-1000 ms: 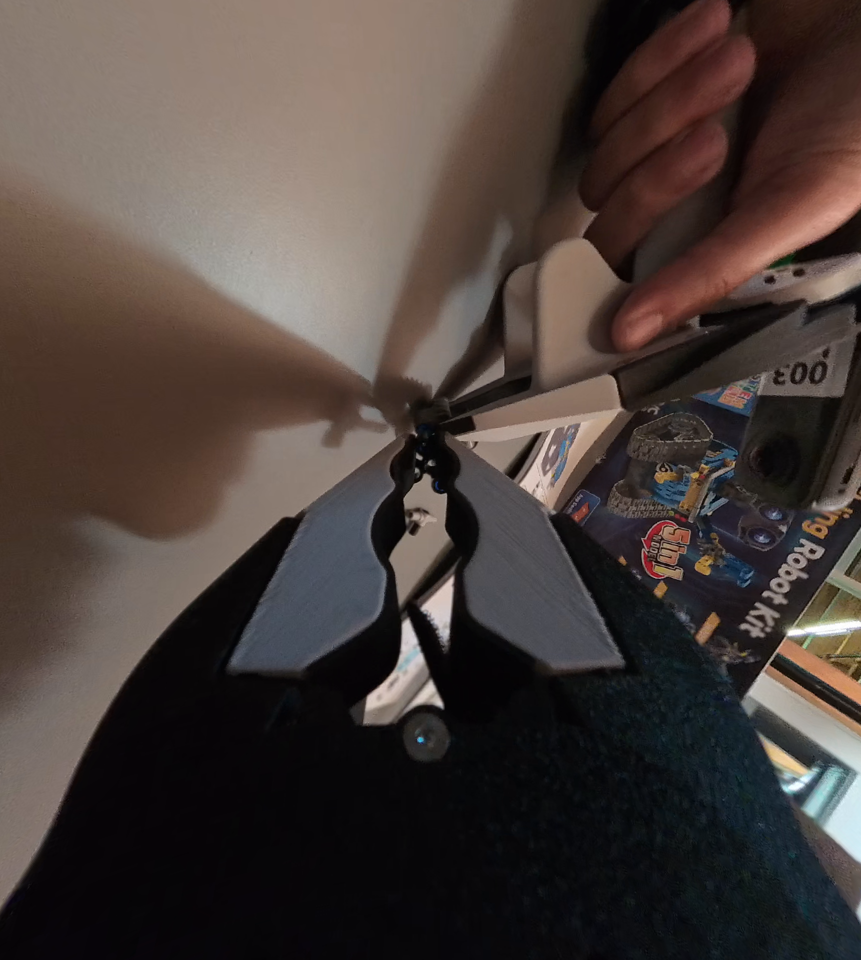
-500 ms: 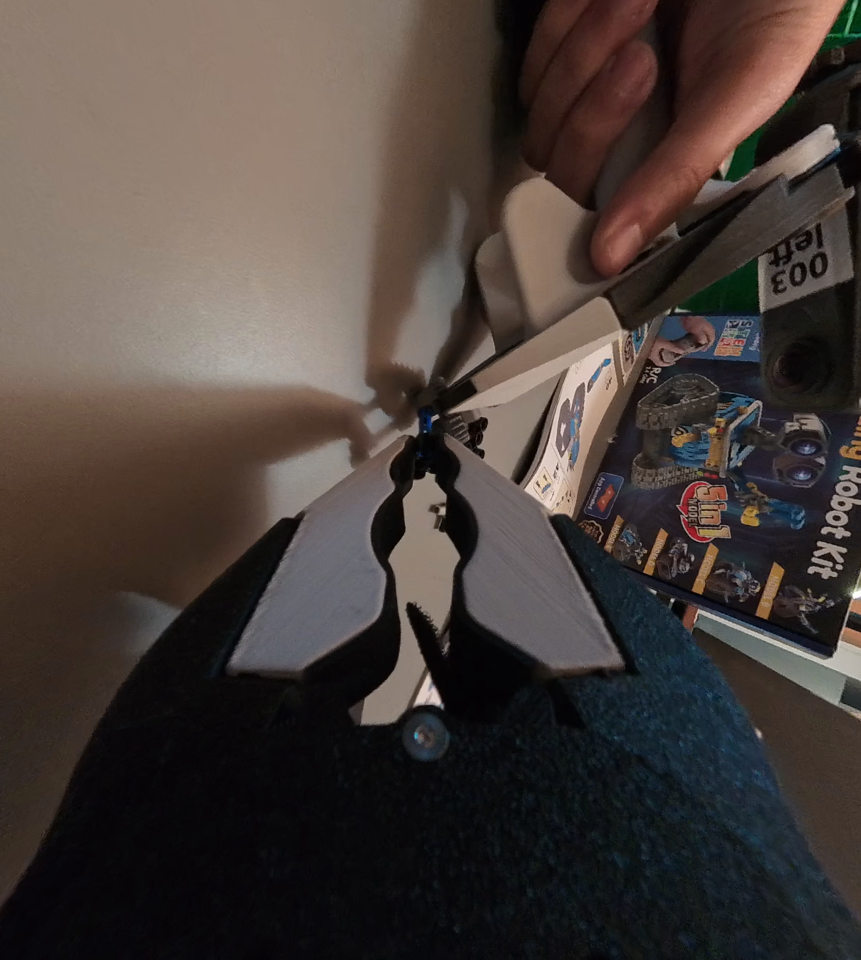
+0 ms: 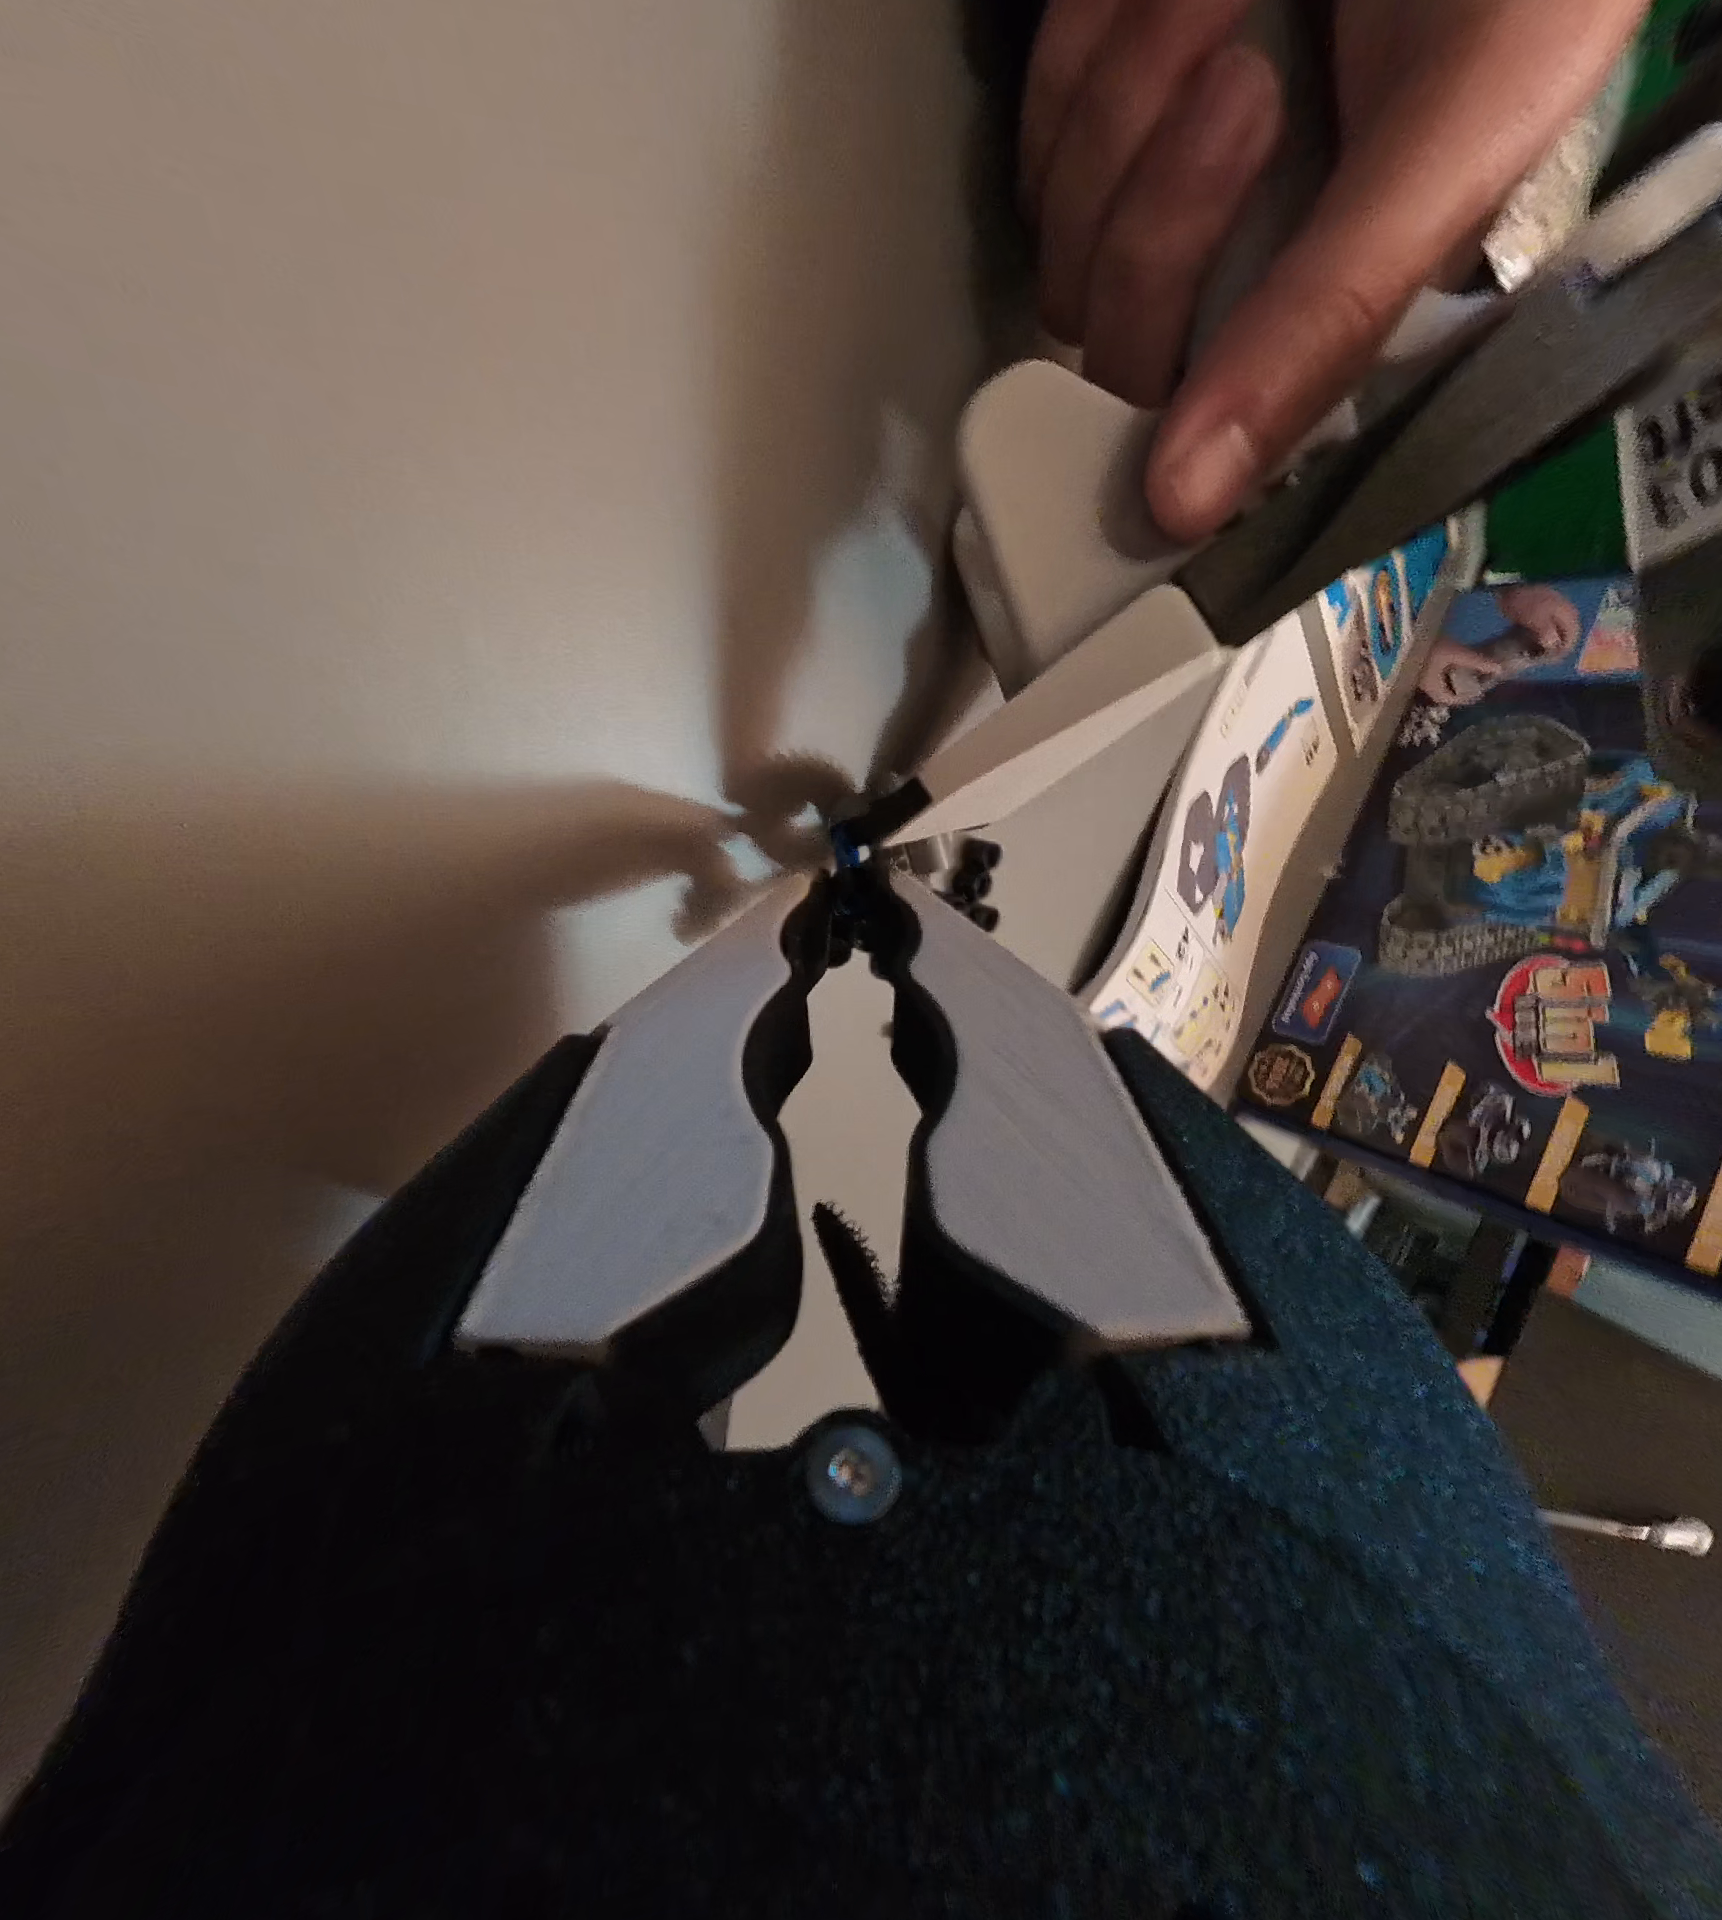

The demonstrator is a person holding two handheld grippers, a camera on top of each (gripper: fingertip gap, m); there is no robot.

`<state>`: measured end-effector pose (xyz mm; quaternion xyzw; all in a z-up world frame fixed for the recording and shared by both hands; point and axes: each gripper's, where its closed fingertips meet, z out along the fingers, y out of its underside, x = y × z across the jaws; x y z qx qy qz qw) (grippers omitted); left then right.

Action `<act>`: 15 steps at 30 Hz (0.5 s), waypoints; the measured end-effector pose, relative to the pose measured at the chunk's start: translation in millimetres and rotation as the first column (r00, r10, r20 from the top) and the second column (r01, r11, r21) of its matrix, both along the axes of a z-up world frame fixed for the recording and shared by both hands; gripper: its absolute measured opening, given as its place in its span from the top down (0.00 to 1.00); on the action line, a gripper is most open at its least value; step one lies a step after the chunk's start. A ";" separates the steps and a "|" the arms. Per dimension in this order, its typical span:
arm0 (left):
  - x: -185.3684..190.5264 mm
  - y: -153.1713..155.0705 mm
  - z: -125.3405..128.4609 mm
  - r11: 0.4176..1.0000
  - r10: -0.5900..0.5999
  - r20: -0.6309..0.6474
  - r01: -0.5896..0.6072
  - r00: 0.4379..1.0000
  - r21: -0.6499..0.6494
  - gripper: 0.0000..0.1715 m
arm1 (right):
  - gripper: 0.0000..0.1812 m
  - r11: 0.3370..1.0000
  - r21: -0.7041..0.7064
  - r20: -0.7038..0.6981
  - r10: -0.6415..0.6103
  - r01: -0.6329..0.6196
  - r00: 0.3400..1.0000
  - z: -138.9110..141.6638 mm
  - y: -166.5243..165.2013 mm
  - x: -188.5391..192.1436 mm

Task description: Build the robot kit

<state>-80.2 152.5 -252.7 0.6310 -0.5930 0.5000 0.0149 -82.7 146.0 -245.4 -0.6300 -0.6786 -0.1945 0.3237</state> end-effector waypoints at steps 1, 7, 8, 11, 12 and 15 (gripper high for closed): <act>0.8 1.5 4.6 1.000 0.011 0.013 -0.011 1.000 -0.028 0.84 | 0.96 0.999 0.026 -0.042 -0.021 0.023 0.999 5.1 2.3 0.2; 5.6 7.0 30.8 0.985 0.064 0.105 -0.046 0.992 -0.165 0.84 | 0.85 0.984 -0.039 -0.403 -0.173 0.172 0.899 40.1 6.5 -5.4; 5.8 7.4 34.0 0.983 0.068 0.118 -0.046 0.991 -0.176 0.84 | 0.84 0.980 -0.069 -0.485 -0.198 0.188 0.852 48.9 6.3 -6.0; 6.1 12.8 41.5 0.981 0.090 0.151 -0.062 0.984 -0.181 0.84 | 0.82 0.957 -0.194 -0.762 -0.286 0.216 0.581 84.1 6.5 3.8; 5.4 16.3 40.9 0.984 0.098 0.153 -0.073 0.983 -0.162 0.84 | 0.79 0.938 -0.268 -0.801 -0.345 0.222 0.489 85.2 6.0 13.4; 1.3 33.1 41.1 0.988 0.140 0.163 -0.127 0.977 -0.085 0.84 | 0.80 0.793 -0.559 -0.717 -0.610 0.244 0.337 44.1 -5.5 29.9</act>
